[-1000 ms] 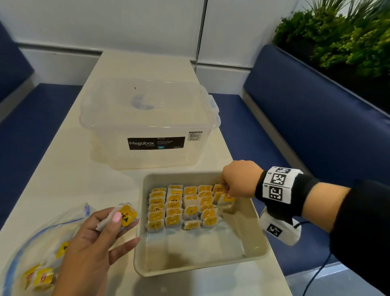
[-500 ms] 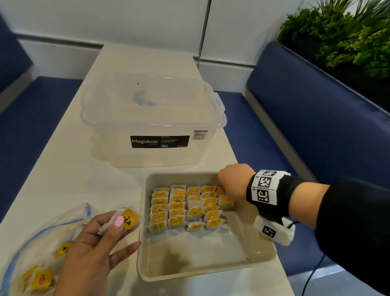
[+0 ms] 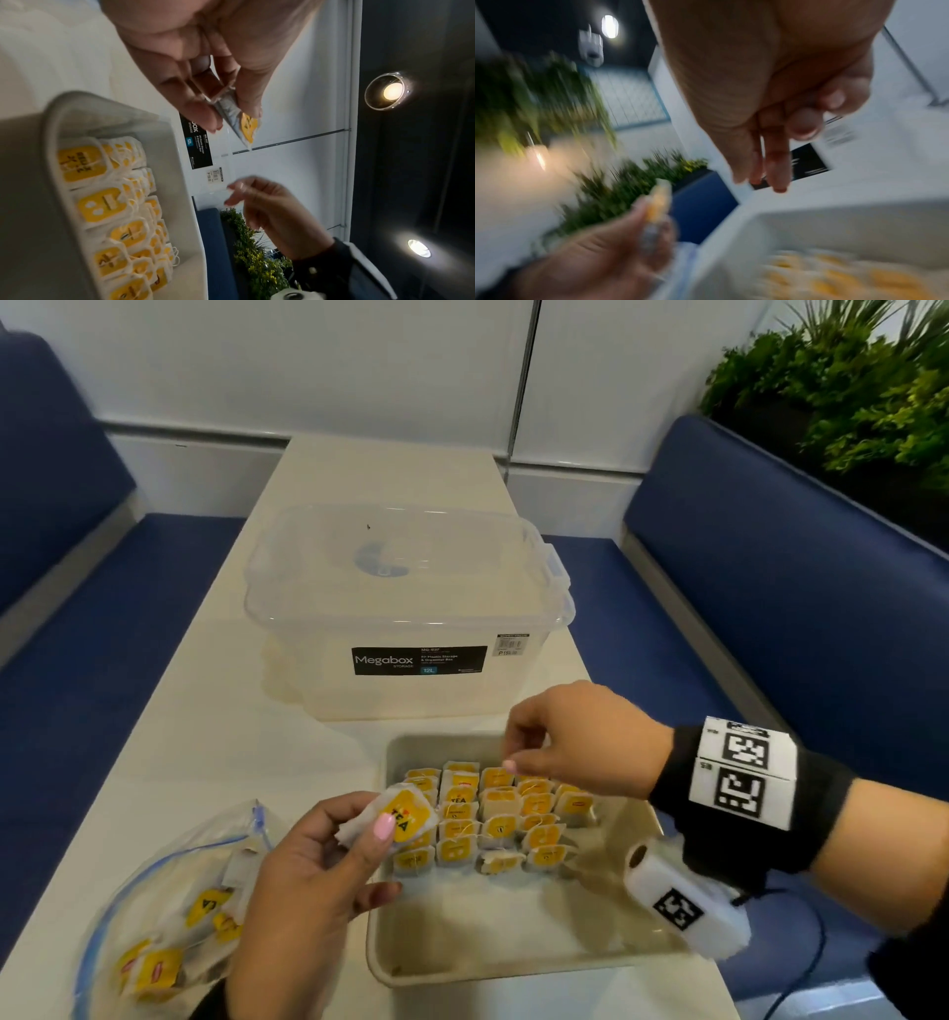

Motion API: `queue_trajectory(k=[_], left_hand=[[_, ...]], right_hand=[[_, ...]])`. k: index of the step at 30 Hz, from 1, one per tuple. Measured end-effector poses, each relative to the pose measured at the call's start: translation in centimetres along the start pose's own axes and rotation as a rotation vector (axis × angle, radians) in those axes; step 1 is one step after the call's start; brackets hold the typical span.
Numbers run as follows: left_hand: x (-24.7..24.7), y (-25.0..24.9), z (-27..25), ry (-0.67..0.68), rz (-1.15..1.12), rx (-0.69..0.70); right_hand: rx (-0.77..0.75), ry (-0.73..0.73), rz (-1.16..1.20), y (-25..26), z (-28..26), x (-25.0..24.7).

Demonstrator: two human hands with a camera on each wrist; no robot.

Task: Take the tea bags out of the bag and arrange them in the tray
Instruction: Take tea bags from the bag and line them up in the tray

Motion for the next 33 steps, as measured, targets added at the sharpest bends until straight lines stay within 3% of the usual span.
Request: queue_trajectory(k=[4, 10, 14, 19, 25, 33], left_hand=[[1.1, -0.4, 0.3, 0.021, -0.005, 0.039], [2.3, -0.4, 0.2, 0.072, 0.011, 0.068], [1.8, -0.7, -0.1, 0.097, 0.109, 0.116], [-0.5, -0.4, -0.7, 0.038, 0.282, 0.137], [-2.9, 0.4, -1.7, -0.041, 0.659, 0.115], [-3.7, 2.2, -1.9, -0.037, 0.732, 0.084]], right_hand=[[-0.155, 0.032, 0.299, 4.5, -1.4, 1.0], [-0.186, -0.121, 0.384, 5.0, -2.5, 0.0], [-0.17, -0.14, 0.31, 3.6, -3.6, -2.3], [0.006, -0.129, 0.07, -1.2, -4.0, -3.2], [0.193, 0.024, -0.119, -5.7, -2.8, 0.0], [0.275, 0.178, -0.292, -7.3, -0.6, 3.5]])
Point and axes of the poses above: each hand's wrist, its own z-axis towards the middle knuckle, its own x-axis out of the palm, y = z × x, the point moved 8 cm from there along z, towards the middle knuckle, and after that the axes turned 11 degrees about y, right-handed, at the moved point
